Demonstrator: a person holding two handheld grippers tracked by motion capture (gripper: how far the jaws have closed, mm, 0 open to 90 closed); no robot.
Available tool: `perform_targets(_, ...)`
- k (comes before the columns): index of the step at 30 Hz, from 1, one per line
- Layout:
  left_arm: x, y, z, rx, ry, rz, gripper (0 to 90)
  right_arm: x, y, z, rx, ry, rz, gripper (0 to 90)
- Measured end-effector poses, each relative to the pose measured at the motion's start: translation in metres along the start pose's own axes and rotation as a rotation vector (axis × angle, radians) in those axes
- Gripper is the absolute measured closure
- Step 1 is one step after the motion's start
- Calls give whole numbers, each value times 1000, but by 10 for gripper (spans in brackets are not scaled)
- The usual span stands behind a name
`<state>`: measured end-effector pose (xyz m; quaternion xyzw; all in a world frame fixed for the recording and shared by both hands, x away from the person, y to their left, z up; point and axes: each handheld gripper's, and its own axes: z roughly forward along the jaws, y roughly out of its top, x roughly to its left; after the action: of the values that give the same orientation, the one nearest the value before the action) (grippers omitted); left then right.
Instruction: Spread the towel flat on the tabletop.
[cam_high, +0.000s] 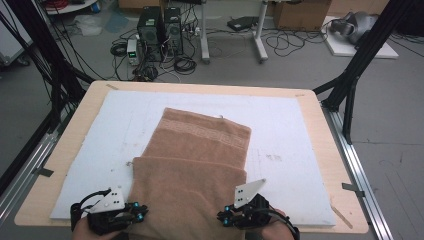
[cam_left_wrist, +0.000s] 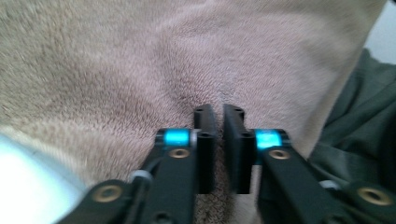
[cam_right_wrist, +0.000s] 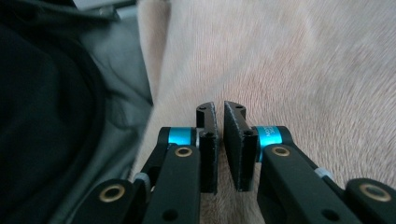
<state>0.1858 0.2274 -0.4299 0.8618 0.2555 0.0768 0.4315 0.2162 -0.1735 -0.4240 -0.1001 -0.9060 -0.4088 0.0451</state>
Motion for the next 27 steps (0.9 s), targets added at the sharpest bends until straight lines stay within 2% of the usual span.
perform_targets(1, 1, 3, 0, -9, -1, -13, 645, -1, 2, -5, -17, -28, 5, 799)
perform_targets(2, 4, 6, 0, -18, 8, -13, 607, -5, 4, -8, -23, -52, 4, 775)
perform_targets(4, 11, 12, 5, -25, 30, -17, 554, -14, 8, -10, -4, -109, 8, 733)
perform_targets(7, 23, 19, 17, -44, 55, -24, 545, -30, 8, -4, 29, -142, 19, 710)
perform_targets(9, 30, 20, 26, -35, 77, -36, 527, -38, 5, 2, 52, -143, 36, 707)
perform_targets(11, 33, 18, 34, 5, 73, -33, 550, -42, 2, 10, 76, -135, 38, 737)
perform_targets(12, 33, 16, 38, 26, 54, -25, 605, -42, 0, 12, 68, -137, 37, 761)
perform_targets(13, 30, 14, 39, 25, 74, 5, 705, -41, -1, 12, 58, -144, 37, 795)
perform_targets(14, 28, 12, 39, 12, 69, 13, 742, -40, -2, 12, 57, -128, 46, 844)
perform_targets(15, 26, 11, 37, 10, 67, 8, 809, -39, -3, 12, 55, -124, 44, 853)
perform_targets(17, 23, 8, 34, 9, 62, 17, 859, -36, -4, 11, 60, -103, 37, 864)
perform_targets(18, 21, 6, 31, 10, 46, 14, 865, -34, -4, 11, 63, -87, 38, 865)
perform_targets(21, 11, 1, 21, 9, 4, 17, 869, -22, -5, 11, 70, -30, 19, 866)
perform_targets(23, 4, 0, 15, -13, 5, 40, 851, -13, -3, 8, 58, -8, 2, 825)
perform_targets(24, 1, 2, 14, -20, 14, 45, 791, -12, -2, 5, 47, -9, -5, 794)
perform_targets(25, 1, 5, 13, -18, 31, 54, 693, -12, -1, 2, 42, -32, -13, 760)
perform_targets(27, 6, 12, 14, -34, 29, 50, 659, -16, 3, -2, 52, -81, -15, 719)
